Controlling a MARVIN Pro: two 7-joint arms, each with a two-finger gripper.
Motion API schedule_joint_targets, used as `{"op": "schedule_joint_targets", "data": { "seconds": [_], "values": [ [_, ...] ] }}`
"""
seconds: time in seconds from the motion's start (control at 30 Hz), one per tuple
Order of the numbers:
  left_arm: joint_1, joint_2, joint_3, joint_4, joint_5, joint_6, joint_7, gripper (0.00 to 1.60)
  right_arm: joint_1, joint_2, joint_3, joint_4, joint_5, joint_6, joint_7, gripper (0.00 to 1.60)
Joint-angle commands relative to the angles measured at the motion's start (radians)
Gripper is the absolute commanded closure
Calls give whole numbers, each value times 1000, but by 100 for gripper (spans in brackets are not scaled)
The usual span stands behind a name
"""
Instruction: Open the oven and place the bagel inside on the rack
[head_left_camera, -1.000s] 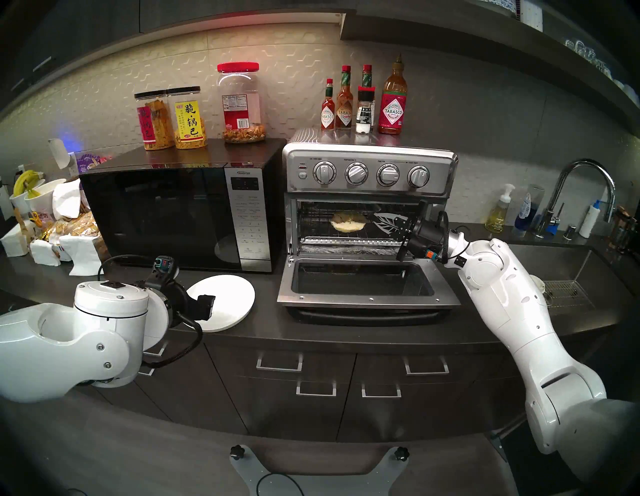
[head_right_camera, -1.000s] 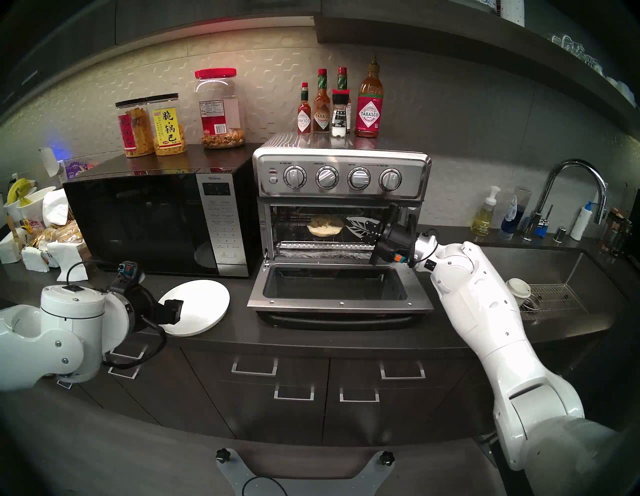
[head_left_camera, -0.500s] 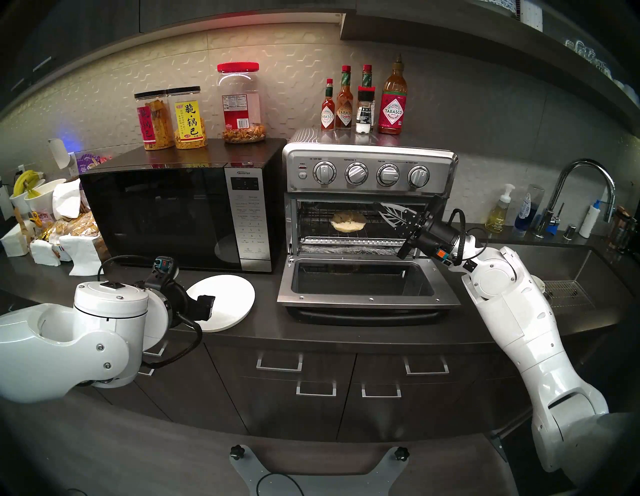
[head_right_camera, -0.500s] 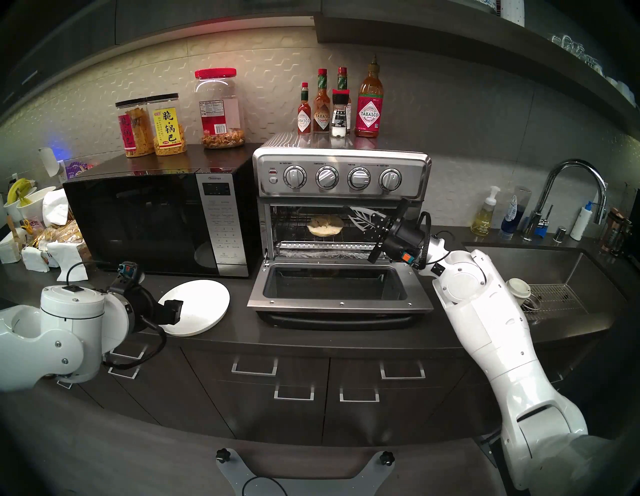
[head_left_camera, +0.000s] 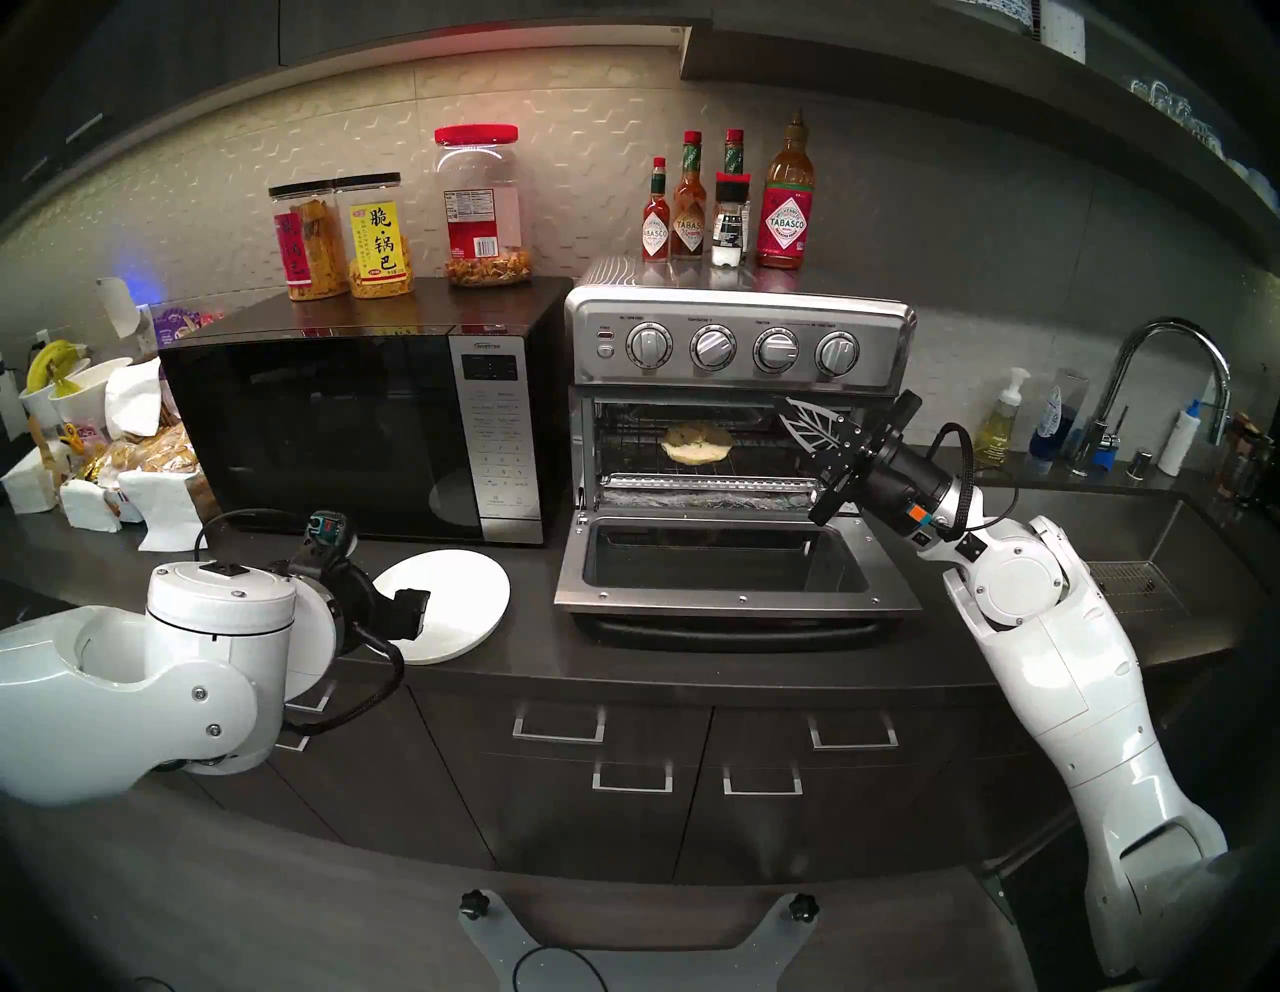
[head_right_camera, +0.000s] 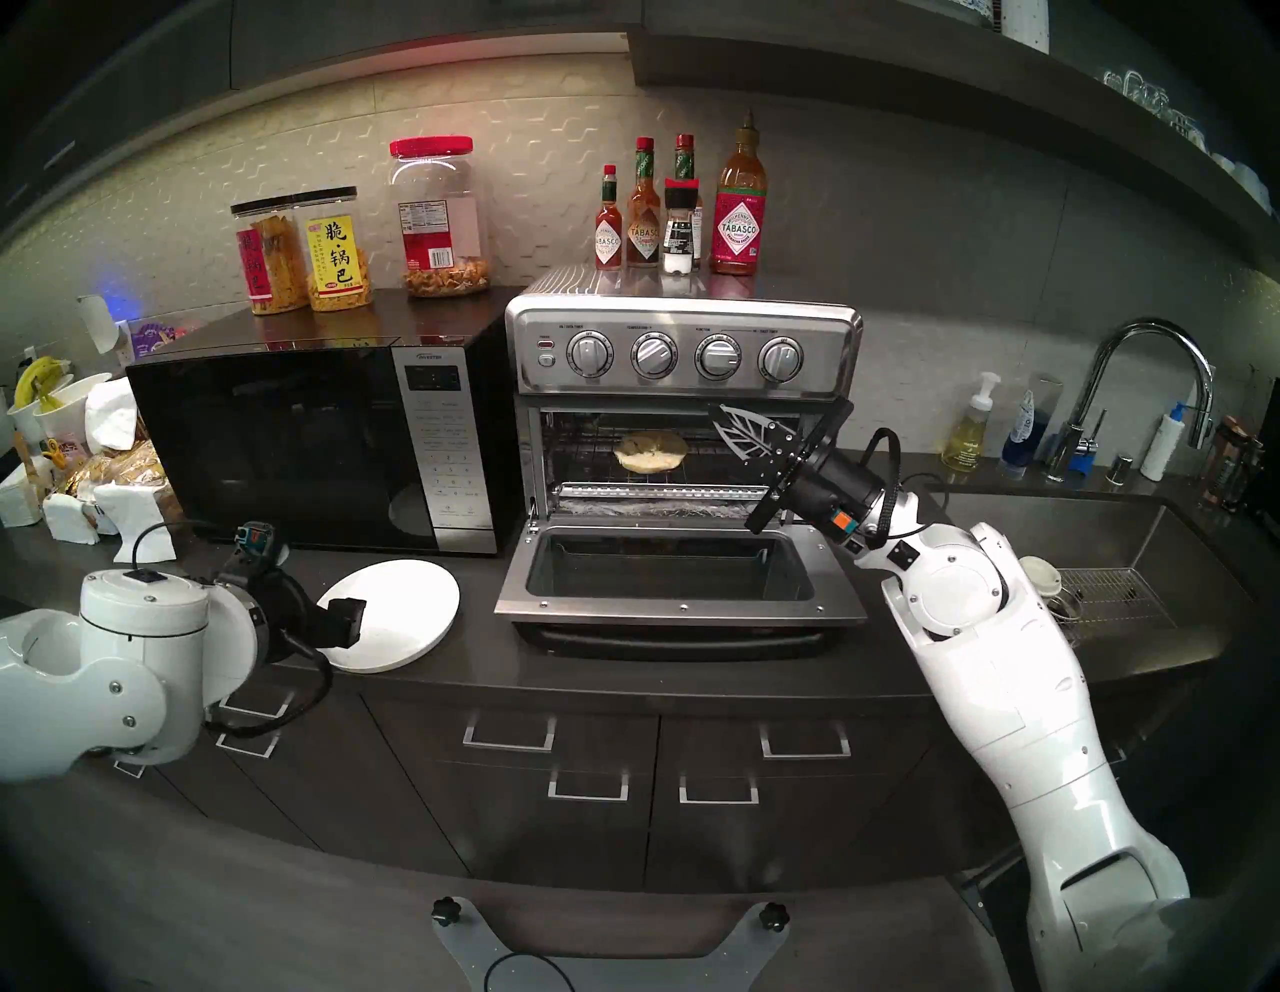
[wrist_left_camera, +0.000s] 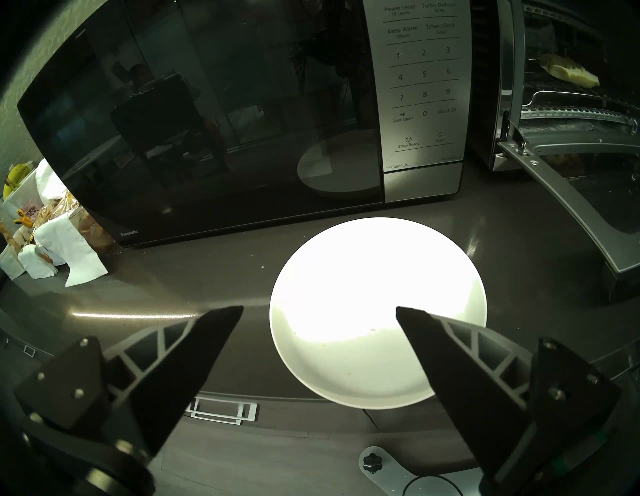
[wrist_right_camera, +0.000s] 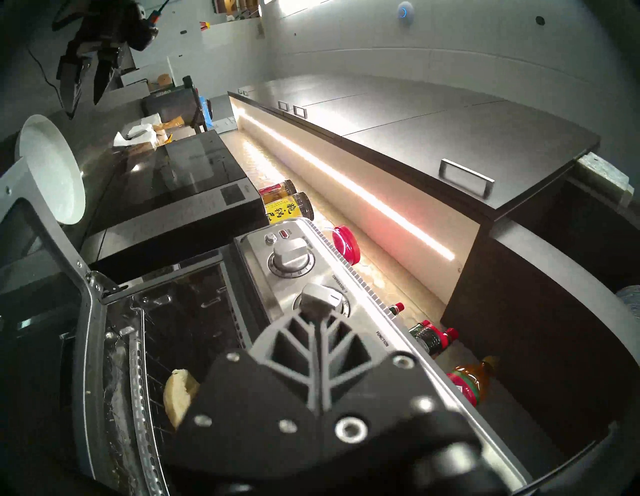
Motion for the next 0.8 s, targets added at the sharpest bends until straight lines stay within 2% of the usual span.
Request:
{"op": "schedule_joint_targets", "data": {
  "seconds": [0.0,0.17,0.23,0.43,0.53,0.6,0.63,0.77],
  "values": [
    [-1,-1,-21,-8,4,-1,-1,0,-122,55,40,-117,90,47,-1,160],
    [1,-1,-23,-8,4,0,-1,0,-188,86,66,-148,135,64,-7,160],
    [1,-1,-23,-8,4,0,-1,0,-193,89,67,-146,144,65,-9,160],
    [4,-1,-26,-8,4,0,-2,0,-291,116,97,-175,185,69,-17,160],
    [6,-1,-28,-8,4,0,-2,0,-341,121,117,-202,196,65,-26,160],
    [6,-1,-28,-8,4,0,-2,0,-338,123,114,-203,197,62,-25,160],
    [7,-1,-29,-8,4,0,-3,0,-381,125,134,-229,196,55,-35,160],
    [9,-1,-32,-8,4,0,-3,0,-413,126,156,-247,195,41,-47,160]
  ]
}}
